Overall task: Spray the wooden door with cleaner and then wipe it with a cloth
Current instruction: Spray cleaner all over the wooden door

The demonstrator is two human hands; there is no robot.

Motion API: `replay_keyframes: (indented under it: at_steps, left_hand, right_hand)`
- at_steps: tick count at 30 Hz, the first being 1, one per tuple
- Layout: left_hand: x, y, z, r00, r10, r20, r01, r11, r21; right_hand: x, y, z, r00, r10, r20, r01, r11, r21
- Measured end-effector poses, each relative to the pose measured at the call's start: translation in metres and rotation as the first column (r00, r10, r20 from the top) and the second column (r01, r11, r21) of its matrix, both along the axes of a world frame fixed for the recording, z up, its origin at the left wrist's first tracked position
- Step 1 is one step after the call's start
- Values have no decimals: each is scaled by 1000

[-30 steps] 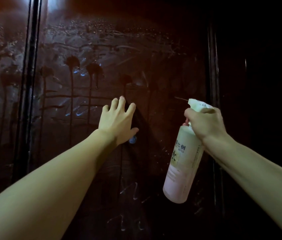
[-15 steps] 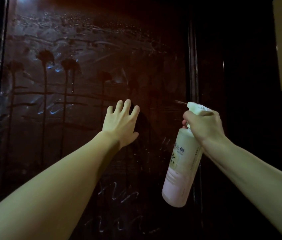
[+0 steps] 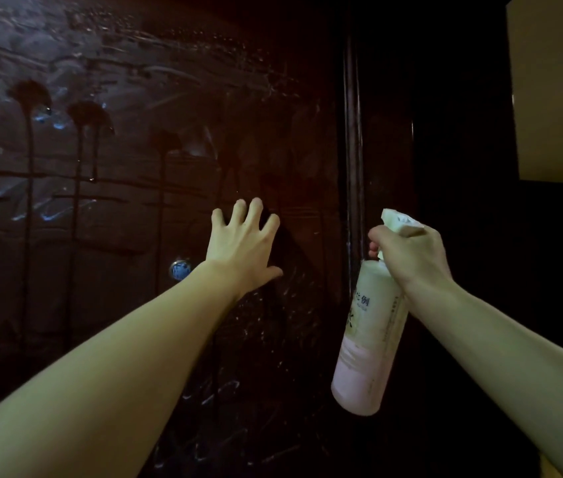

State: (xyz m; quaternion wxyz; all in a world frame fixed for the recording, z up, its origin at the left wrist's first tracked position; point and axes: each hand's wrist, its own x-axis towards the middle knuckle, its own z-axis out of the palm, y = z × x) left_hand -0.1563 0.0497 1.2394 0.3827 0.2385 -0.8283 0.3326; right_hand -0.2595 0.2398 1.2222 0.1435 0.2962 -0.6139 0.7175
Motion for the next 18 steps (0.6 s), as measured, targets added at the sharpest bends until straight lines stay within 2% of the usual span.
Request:
replay_keyframes:
  at_steps: [7, 14, 18]
  left_hand:
    - [-13, 9, 0, 1000, -3, 31, 3, 1000, -7]
    - [-18, 11, -9, 998, -27, 52, 28, 999, -20]
    - [-15, 8, -15, 998, -40, 54, 42, 999, -30]
  right_hand:
    - [-13, 11, -7, 992, -119, -40, 119, 993, 0]
    - [-18, 9, -24, 998, -62, -32, 64, 995, 74]
    - [-13, 4, -39, 996, -81, -43, 86, 986, 142]
